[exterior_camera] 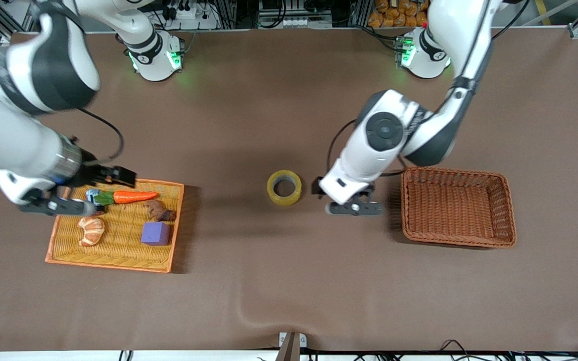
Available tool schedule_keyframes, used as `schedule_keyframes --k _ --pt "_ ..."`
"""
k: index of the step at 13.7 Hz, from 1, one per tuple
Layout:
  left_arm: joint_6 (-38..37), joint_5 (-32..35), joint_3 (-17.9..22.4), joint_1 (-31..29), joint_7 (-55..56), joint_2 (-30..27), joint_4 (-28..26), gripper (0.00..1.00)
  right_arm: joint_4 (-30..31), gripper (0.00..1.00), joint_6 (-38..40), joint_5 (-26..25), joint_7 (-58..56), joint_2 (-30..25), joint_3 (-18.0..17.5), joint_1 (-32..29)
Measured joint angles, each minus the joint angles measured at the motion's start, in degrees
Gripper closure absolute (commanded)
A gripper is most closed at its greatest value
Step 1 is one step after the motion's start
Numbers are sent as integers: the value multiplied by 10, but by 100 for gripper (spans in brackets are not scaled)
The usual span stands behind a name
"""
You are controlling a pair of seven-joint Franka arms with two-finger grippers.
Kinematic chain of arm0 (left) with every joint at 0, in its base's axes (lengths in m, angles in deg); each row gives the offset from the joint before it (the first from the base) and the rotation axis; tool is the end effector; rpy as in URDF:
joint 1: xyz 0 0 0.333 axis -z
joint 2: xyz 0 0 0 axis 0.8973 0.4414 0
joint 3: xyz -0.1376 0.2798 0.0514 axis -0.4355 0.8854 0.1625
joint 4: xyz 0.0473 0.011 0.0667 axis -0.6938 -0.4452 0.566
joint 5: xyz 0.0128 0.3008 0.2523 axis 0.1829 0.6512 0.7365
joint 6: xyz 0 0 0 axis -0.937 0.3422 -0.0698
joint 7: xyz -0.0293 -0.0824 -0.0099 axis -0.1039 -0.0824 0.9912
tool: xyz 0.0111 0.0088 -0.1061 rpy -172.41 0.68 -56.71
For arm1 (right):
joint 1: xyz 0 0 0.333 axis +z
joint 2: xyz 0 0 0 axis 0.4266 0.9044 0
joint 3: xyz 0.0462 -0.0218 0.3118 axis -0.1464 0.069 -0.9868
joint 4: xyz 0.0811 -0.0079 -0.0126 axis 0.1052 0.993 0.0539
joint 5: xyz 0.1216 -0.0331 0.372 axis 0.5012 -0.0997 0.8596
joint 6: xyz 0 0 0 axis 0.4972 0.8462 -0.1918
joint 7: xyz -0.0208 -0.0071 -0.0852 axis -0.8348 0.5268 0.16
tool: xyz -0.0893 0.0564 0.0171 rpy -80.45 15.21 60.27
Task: Transfer tape with both arms
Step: 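Grasp the tape with the left gripper while the right gripper withdraws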
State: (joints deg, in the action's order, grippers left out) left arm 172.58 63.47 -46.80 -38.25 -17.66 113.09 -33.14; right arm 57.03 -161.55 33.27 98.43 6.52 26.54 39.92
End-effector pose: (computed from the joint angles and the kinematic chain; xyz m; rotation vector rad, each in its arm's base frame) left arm 0.5852 -0.4137 0.3609 2.9926 -0.0036 0.0578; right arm 0.6273 0.1034 0.5544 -3.0916 0.1379 0.1090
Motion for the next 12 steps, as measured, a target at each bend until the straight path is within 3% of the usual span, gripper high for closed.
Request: schedule_keyframes --k 6,12 --pt "98 3 2 66 64 78 2 0 15 0 7 -1 -54 -52 0 -65" --pt "104 7 4 81 64 103 -8 0 25 0 19 -22 -56 -80 -1 -93"
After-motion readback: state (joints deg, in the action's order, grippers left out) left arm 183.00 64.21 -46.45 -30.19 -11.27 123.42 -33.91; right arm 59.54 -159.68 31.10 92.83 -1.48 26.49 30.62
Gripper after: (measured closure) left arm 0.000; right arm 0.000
